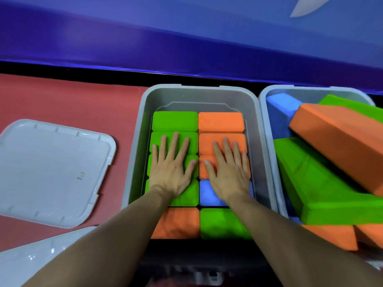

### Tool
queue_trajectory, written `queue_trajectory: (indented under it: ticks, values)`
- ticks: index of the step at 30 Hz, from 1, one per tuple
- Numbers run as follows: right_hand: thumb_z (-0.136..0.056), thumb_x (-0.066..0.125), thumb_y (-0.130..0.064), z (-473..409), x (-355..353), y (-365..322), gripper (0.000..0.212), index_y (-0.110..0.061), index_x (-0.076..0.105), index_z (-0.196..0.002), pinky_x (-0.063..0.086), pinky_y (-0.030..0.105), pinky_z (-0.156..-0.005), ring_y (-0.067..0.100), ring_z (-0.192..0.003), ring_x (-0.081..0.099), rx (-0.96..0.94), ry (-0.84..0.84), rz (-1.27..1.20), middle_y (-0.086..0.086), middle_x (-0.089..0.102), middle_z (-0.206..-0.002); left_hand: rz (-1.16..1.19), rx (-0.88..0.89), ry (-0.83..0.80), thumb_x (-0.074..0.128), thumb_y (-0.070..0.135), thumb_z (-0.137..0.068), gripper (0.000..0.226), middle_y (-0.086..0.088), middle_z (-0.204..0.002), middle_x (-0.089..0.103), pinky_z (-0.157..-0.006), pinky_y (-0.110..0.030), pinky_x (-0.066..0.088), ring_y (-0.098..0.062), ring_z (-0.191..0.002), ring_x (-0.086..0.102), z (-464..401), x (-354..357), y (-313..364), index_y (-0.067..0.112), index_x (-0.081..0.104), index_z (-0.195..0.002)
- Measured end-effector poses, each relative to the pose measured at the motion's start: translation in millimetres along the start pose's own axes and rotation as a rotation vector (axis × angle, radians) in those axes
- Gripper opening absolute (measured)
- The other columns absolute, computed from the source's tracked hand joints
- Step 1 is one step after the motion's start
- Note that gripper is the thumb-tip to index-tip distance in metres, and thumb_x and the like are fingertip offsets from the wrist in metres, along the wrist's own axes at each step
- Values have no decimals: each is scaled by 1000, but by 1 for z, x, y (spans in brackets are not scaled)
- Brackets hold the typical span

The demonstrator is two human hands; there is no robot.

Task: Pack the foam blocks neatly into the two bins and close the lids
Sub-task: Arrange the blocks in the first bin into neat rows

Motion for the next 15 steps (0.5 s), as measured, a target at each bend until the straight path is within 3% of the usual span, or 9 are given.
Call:
queue_trajectory:
  ticks: [3,8,15]
  values:
    - [-98,24,-66,45,5,-4,71,-31,19,-160,6,50,-126,25,-157,1,12,45,-23,-1,5,-170,10,28,13,18,69,-95,75,4,-169,-8,-124,-55,-4,-30,-155,-12,37,8,9,36,6,-160]
    - [-100,18,-64,64,23,-6,67,-35,17,-160,6,52,-125,25,-157,-3,-18,-20,57,-1,-1,-170,-4,-9,8,17,63,-99,68,6,-168,-8,-124,-55,0,-26,-154,-17,46,22,7,35,7,-161]
    - [-98,16,-62,56,4,-11,67,-34,26,-159,1,44,-124,27,-156,7,-42,-74,13,1,14,-169,-27,-2,-22,7,62,-96,71,5,-168,-3,-125,-52,0,-22,-155,-7,44,9,14,32,13,-161]
Point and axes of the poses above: each hand's wrist, its own z-axis away from the middle knuckle, its own x-axis out of the palm, y = z × x, the point moved 5 cm from there along -z, towards the middle knuckle
